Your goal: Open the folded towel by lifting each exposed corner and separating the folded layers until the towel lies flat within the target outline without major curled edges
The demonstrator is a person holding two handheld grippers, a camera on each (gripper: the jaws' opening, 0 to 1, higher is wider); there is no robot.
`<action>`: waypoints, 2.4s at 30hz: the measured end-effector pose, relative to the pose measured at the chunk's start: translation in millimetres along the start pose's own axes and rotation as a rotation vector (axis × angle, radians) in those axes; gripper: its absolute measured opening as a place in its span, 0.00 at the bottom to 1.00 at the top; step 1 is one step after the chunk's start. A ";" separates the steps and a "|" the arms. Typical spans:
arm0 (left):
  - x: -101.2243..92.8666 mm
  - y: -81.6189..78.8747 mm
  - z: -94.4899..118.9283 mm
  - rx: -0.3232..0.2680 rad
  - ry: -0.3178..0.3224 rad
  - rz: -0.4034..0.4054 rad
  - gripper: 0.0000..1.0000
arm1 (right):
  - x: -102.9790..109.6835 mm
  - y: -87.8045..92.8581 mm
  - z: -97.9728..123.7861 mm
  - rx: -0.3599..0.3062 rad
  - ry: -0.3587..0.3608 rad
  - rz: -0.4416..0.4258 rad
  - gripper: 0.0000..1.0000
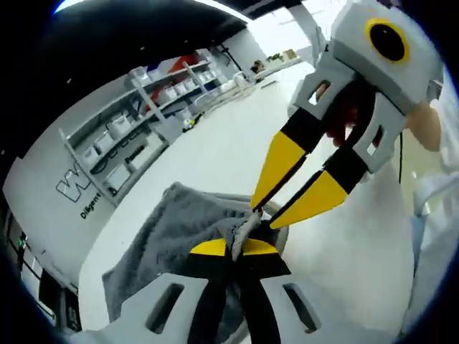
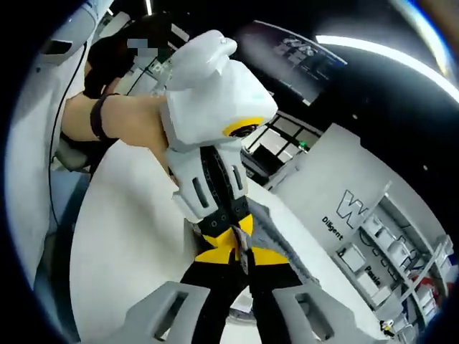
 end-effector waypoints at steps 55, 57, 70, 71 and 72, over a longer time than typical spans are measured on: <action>80.4 138.7 95.8 0.031 -0.302 0.495 0.02 | -44.4 132.9 30.9 0.340 -0.015 -0.462 0.00; 77.1 143.9 100.3 0.034 -0.306 0.505 0.02 | -50.9 141.7 36.8 0.352 0.004 -0.474 0.00; 52.5 182.9 139.1 0.054 -0.386 0.595 0.02 | -86.6 200.1 88.3 0.521 0.208 -0.487 0.00; 51.4 184.1 141.4 0.049 -0.386 0.601 0.02 | -85.5 199.6 91.0 0.520 0.197 -0.466 0.00; 50.3 184.6 142.9 0.042 -0.385 0.606 0.02 | -84.5 197.5 93.1 0.510 0.199 -0.463 0.00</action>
Point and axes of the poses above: the point that each gripper's makers call its tool centre point, and the gripper's own axes: z roughly backward along the fingers, x roughly to its left, y roughly out of its underside, the point moved 6 cm from there along z, roughly backward along the fingers, and after that the axes turned 11 degrees about x, right-handed, at the moved point
